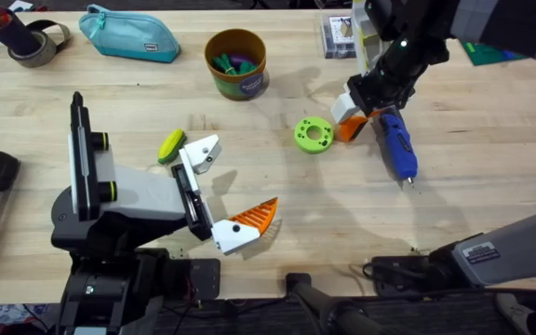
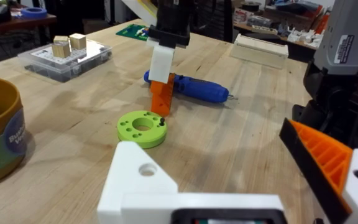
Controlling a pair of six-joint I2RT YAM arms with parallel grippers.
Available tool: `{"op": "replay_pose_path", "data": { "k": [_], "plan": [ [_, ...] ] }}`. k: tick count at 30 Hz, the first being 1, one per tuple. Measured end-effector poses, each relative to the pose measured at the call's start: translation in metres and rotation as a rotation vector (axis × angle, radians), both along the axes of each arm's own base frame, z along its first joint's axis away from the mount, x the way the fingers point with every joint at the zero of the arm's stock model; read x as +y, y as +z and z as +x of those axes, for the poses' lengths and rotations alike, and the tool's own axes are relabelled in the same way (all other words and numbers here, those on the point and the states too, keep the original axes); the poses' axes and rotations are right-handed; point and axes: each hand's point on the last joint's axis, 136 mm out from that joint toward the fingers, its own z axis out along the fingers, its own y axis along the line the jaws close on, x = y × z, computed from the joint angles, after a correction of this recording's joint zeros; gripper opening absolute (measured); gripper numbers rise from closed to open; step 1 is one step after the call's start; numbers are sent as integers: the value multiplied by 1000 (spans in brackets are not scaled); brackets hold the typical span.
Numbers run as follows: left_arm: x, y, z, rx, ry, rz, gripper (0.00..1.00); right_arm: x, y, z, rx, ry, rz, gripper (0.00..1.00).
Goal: Pick up the gripper from the table and insert it into the empty holder that is missing its gripper. Then pick up a screw, insert it into the mounting hole, and use the screwdriver to tighten it. Finally, clean up the table by picking up the vegetable and placing it into the bucket.
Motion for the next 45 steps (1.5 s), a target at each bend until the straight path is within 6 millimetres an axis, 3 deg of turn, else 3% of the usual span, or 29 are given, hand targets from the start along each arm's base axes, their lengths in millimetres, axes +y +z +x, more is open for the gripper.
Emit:
{"op": "replay_pose_path", "data": {
  "k": [13, 22, 25, 33, 41, 45],
  "plan": [
    [0, -1, 0, 7, 0, 0, 991, -1, 2, -4, 11, 1, 0, 610],
    [0, -1, 0, 7, 0, 0, 991, -4, 50, -19, -83, 1, 33, 610],
    [0, -1, 0, 7, 0, 0, 991, -5, 56, -23, -94, -2, 37, 610],
    [0, -1, 0, 7, 0, 0, 991, 12, 42, -19, -117, 11, 44, 610],
    [0, -1, 0, 7, 0, 0, 991, 0, 14, -31, -63, -43, -30, 610],
    [0, -1, 0, 7, 0, 0, 991, -1, 11, -29, -67, -53, -39, 610]
  ]
}}
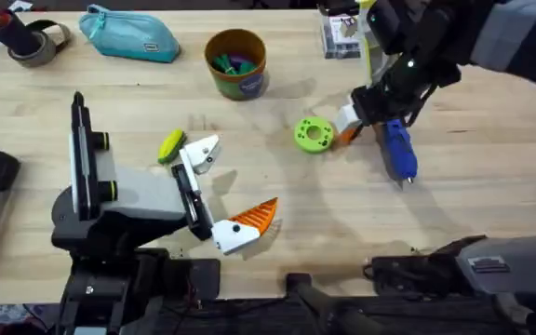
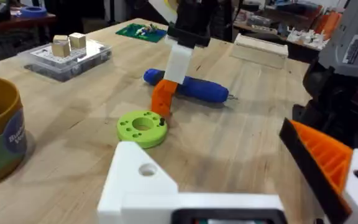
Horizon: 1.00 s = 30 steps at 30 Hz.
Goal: Pick up the gripper from the table and insert it into the empty holder that is missing its gripper. Then pick up a screw, insert it into the mounting hole, and use the screwdriver to tighten it. Finally, clean up the table by picking up the vegetable and placing it into the bucket.
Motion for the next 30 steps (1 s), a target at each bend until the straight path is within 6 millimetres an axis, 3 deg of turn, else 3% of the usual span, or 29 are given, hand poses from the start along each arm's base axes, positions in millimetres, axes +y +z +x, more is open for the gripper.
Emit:
{"op": "replay_pose_path", "data": {
  "k": [8, 23, 25, 28, 30],
  "plan": [
    [0, 0, 0, 0, 0, 0, 991, 2, 0, 9, -32, -5, 5, 610],
    [0, 0, 0, 0, 0, 0, 991, 2, -11, 8, 3, -5, -7, 601],
    [0, 0, 0, 0, 0, 0, 991, 2, -12, 8, 6, -6, -9, 481],
    [0, 0, 0, 0, 0, 0, 991, 2, -14, 9, 6, -8, -11, 118],
    [0, 0, 0, 0, 0, 0, 991, 2, -14, 10, 2, -11, -10, 18]
  ]
}}
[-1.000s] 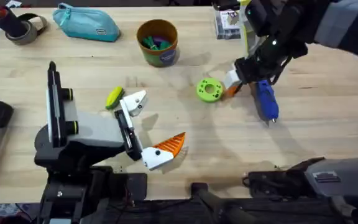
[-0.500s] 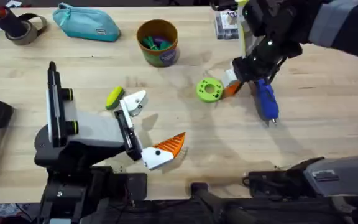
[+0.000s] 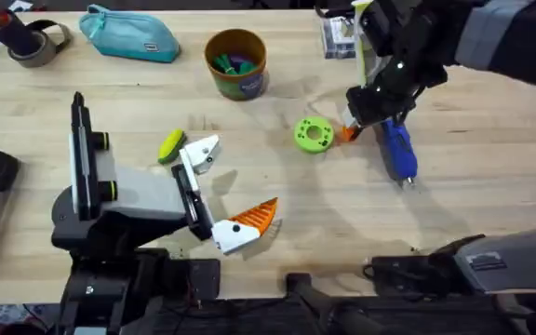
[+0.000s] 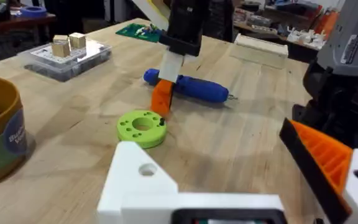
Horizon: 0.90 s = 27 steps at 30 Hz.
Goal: Pick up the gripper from the table and insert it into the empty holder that is missing its gripper. Then pick up a screw, insert it into the mounting hole, and use the screwdriver to tighten it. Finally, clean up the table by picking up the vegetable and placing it into the bucket.
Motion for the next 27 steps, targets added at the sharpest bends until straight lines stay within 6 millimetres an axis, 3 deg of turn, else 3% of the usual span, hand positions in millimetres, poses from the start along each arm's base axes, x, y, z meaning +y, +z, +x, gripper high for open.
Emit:
{"op": "replay_pose_path", "data": {
  "k": [12, 16, 20, 27],
  "plan": [
    [0, 0, 0, 0, 0, 0, 991, -1, 1, -1, -1, -1, -2, 10],
    [0, 0, 0, 0, 0, 0, 991, -4, 10, -9, 4, -1, -3, 10],
    [0, 0, 0, 0, 0, 0, 991, -6, 33, -15, -35, -2, 11, 9],
    [0, 0, 0, 0, 0, 0, 991, -2, 91, -14, -196, 0, 88, 9]
  ]
}}
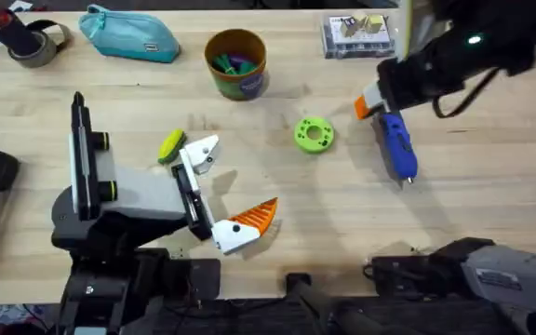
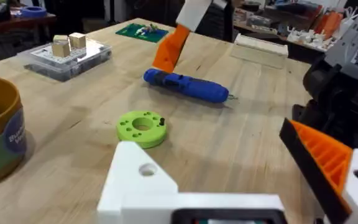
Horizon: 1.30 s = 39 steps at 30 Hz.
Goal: Pick up the gripper from the table and insert it into the empty holder that is missing its gripper. Then pick up a screw, insert it into the mounting hole, and use the screwdriver to tighten it. Finally, clean up the table by picking up the vegetable and placing it into the bucket.
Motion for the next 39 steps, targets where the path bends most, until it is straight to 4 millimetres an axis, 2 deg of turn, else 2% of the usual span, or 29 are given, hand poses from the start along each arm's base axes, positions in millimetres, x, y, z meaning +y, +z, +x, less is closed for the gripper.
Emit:
{"op": "replay_pose_path", "data": {
  "k": [5, 9, 13, 19, 22, 29, 32, 39],
  "plan": [
    [0, 0, 0, 0, 0, 0, 991, 4, 31, -7, -82, -23, 81, 9],
    [0, 0, 0, 0, 0, 0, 991, 7, 49, -15, -126, -46, 145, 9],
    [0, 0, 0, 0, 0, 0, 991, 17, 64, -23, -150, -25, 236, 9],
    [0, 0, 0, 0, 0, 0, 991, 57, 100, -22, -238, 97, 477, 9],
    [0, 0, 0, 0, 0, 0, 991, 79, 110, -20, -279, 183, 602, 9],
    [0, 0, 0, 0, 0, 0, 991, 117, 96, -16, -271, 296, 885, 9],
    [0, 0, 0, 0, 2, 0, 991, 122, 93, -12, -270, 315, 1014, 9],
    [0, 0, 1, 2, 4, -1, 991, 117, 89, -13, -231, 354, 1288, 9]
  ]
}}
